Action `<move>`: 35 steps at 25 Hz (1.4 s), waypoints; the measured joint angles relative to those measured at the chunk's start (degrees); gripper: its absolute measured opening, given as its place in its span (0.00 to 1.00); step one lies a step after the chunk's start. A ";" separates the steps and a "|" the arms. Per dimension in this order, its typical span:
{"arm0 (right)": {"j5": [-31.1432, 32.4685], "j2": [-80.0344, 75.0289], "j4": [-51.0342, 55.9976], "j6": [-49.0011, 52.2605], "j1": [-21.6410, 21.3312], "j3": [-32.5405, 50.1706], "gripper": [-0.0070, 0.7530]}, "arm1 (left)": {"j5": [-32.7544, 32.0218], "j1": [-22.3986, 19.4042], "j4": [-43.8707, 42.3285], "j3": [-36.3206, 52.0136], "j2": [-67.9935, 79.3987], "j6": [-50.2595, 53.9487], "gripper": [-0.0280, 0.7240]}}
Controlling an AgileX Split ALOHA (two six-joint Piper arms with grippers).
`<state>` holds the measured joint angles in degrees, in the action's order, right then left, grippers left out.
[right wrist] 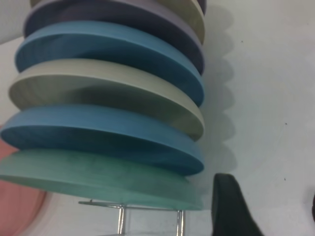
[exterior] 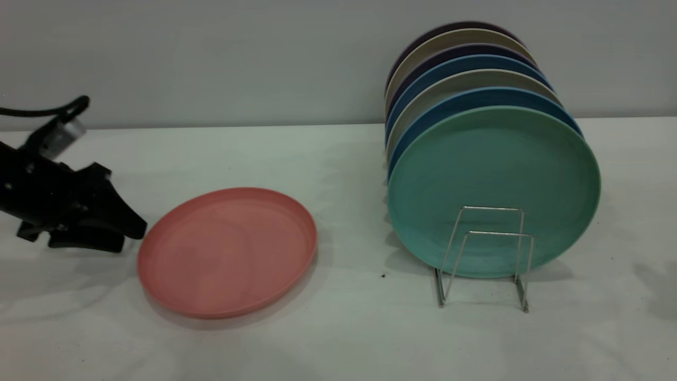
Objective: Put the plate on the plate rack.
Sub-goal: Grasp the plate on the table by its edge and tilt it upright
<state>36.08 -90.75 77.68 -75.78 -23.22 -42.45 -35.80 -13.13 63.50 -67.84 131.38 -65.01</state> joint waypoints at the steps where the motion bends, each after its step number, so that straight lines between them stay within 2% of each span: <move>1: 0.05 0.00 0.15 -0.12 0.00 0.00 0.56 | 0.66 0.54 0.00 0.00 0.35 0.00 0.64; 5: 0.35 0.00 0.41 -0.22 0.00 0.00 0.56 | 3.01 3.17 0.20 0.00 0.91 0.00 0.63; 8: 0.42 0.00 0.41 -0.30 0.00 0.00 0.54 | 3.89 3.61 0.36 0.00 0.91 0.21 0.61; 18: 0.47 -0.01 1.02 -0.80 0.00 0.00 0.51 | 4.25 3.72 0.41 0.00 0.92 0.25 0.40; 27: 0.82 -0.01 1.07 -0.84 0.00 0.00 0.50 | 5.10 3.72 0.41 0.00 1.03 0.25 0.31; 35: 1.07 -0.01 1.19 -1.08 0.00 0.00 0.50 | 5.20 3.72 0.41 0.00 1.43 0.13 0.14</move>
<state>37.15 -90.76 78.87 -76.86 -23.22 -42.45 -30.59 -9.41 63.90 -67.84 132.81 -64.87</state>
